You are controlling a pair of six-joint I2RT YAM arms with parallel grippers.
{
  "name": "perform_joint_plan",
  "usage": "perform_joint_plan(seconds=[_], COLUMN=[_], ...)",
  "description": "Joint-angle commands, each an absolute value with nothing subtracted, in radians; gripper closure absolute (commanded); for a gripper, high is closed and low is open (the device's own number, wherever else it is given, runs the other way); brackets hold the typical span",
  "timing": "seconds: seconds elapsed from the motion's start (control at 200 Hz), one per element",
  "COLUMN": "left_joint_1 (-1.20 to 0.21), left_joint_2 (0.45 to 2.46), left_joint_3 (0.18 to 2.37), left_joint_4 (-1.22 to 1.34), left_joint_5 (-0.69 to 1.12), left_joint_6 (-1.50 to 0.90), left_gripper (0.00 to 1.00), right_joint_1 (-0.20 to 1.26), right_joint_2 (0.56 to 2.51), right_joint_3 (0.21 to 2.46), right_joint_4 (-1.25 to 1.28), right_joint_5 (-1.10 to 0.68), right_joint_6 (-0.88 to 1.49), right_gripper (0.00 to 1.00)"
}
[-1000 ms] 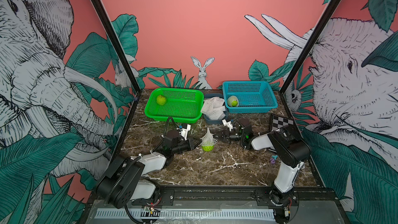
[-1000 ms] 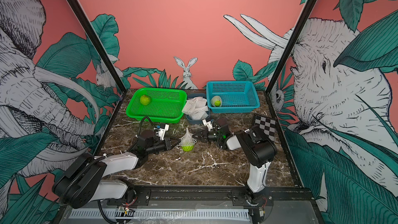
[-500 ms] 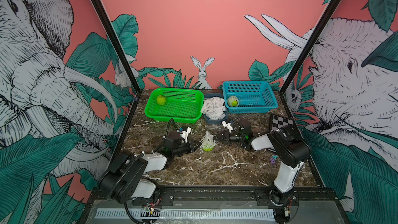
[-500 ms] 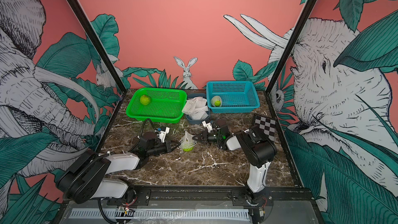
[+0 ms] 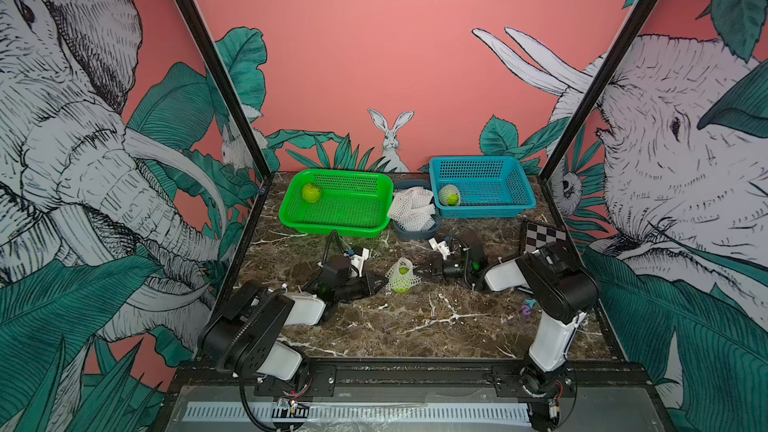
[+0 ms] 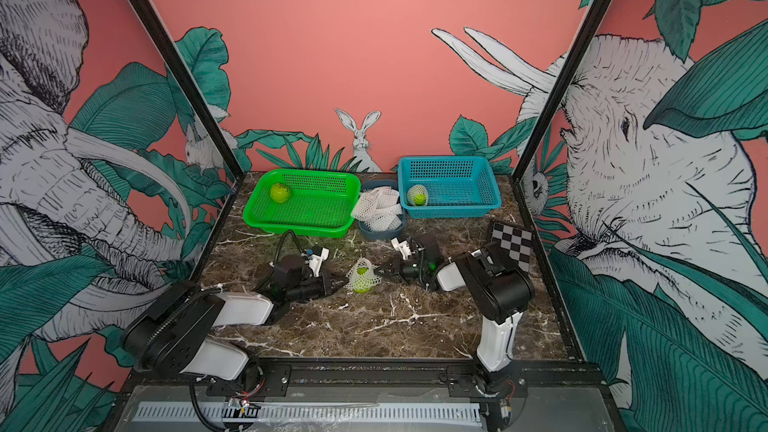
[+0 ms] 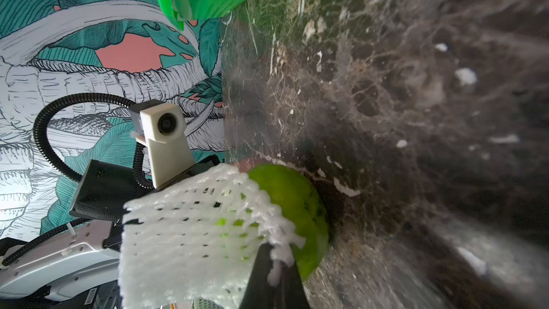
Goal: Sleeve custard apples in foam nets
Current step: Put on the foam net on the custard apple.
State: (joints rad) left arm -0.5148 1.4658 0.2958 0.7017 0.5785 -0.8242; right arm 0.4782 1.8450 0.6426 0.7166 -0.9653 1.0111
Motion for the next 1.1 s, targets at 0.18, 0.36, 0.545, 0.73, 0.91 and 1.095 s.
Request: perform_joint_plan(seconds=[0.18,0.36,0.545,0.73,0.91,1.095], left_joint_1=[-0.531,-0.550,-0.558,-0.565,-0.568,-0.573], left_joint_2=[1.485,1.472,1.468,1.485,1.516,1.532], left_joint_3=[0.322,0.330,0.341,0.362,0.374,0.387], left_joint_4=[0.676,0.606,0.539,0.505,0.521,0.522], left_joint_5=[0.585,0.569,0.551,0.528,0.522,0.525], left_joint_6=[-0.788,-0.753,-0.720,-0.699,-0.696,-0.687], left_gripper=[1.00,1.00,1.00,1.00,1.00,1.00], right_joint_1=[0.493,0.511,0.521,0.547,0.567,0.595], right_joint_2=[1.823,1.802,1.814,1.826,1.831,1.857], right_joint_3=[0.661,0.692,0.688,0.701,0.704,0.725], right_joint_4=[0.522,0.374,0.402,0.439,0.509,0.542], right_joint_5=[-0.910,-0.868,-0.848,-0.819,-0.784,-0.773], right_joint_6=[0.877,0.781,0.795,0.818,0.861,0.879], right_gripper=[0.97,0.97,0.97,0.97,0.96,0.95])
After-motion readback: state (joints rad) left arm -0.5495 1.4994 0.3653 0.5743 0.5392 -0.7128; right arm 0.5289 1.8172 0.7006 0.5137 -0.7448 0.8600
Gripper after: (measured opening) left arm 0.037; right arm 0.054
